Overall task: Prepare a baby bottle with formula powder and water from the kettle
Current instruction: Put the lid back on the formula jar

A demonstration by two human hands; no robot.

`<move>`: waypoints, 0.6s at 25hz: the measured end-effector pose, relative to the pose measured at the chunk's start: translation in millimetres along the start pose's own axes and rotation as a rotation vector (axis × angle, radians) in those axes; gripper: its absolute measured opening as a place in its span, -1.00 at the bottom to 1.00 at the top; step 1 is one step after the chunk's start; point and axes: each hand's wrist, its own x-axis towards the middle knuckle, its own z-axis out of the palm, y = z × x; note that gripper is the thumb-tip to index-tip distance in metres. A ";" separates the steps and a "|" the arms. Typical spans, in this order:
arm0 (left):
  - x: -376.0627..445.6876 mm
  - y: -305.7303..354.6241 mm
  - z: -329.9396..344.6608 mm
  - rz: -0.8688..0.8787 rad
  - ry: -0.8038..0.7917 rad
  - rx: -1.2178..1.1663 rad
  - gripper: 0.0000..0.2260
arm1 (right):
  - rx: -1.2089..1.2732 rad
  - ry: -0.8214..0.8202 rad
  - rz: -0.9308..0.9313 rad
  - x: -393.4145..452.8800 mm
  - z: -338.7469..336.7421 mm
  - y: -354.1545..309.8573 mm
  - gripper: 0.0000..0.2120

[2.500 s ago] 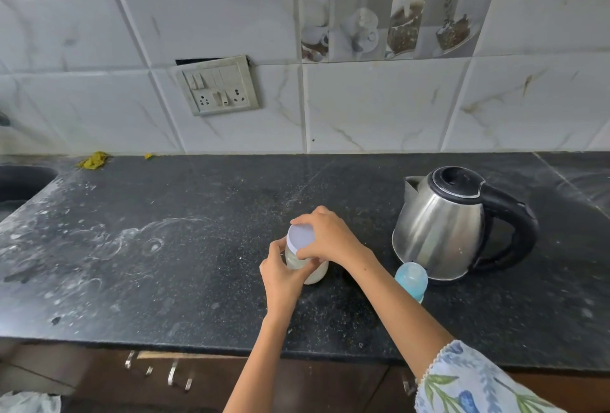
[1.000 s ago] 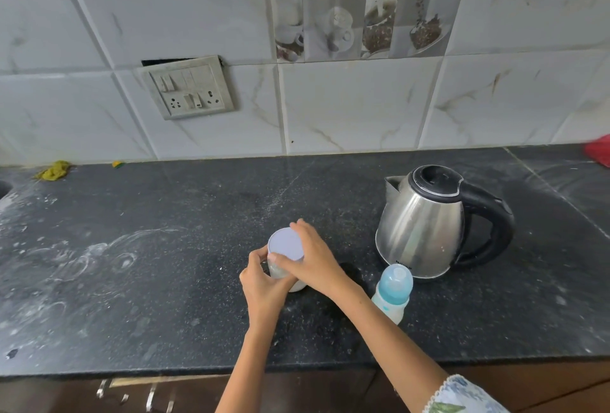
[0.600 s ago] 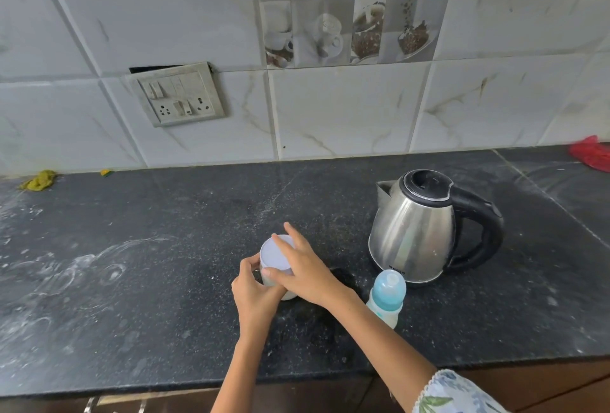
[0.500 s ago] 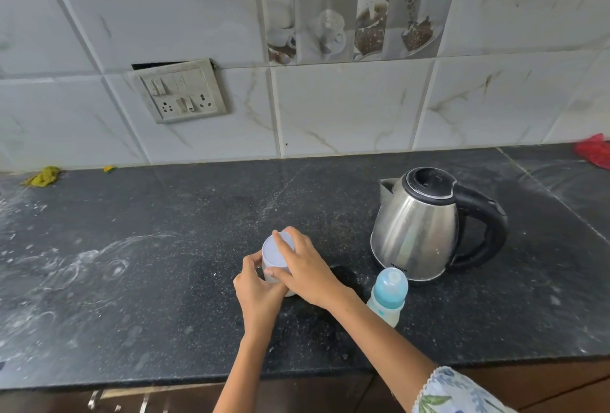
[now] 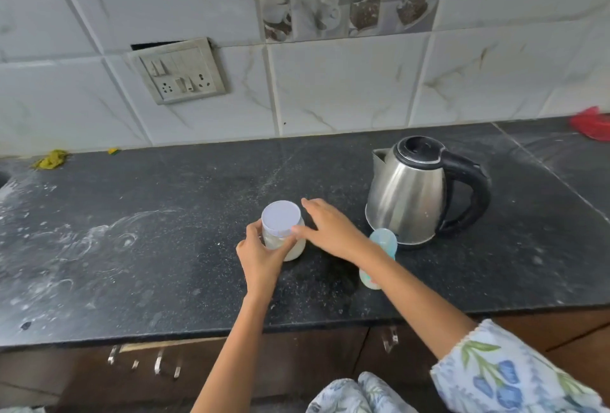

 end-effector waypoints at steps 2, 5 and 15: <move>0.9 -2.7 2.3 -0.011 0.000 0.007 -0.36 | -0.112 -0.010 -0.019 -28.1 -36.4 20.0 -0.50; 3.0 -4.6 2.5 -0.027 0.006 0.021 -0.34 | -0.185 -0.052 0.039 -69.6 -66.6 45.1 -0.54; 8.9 -2.9 -2.1 0.034 0.032 0.116 -0.29 | -0.022 0.088 0.111 -63.1 -45.9 67.5 -0.46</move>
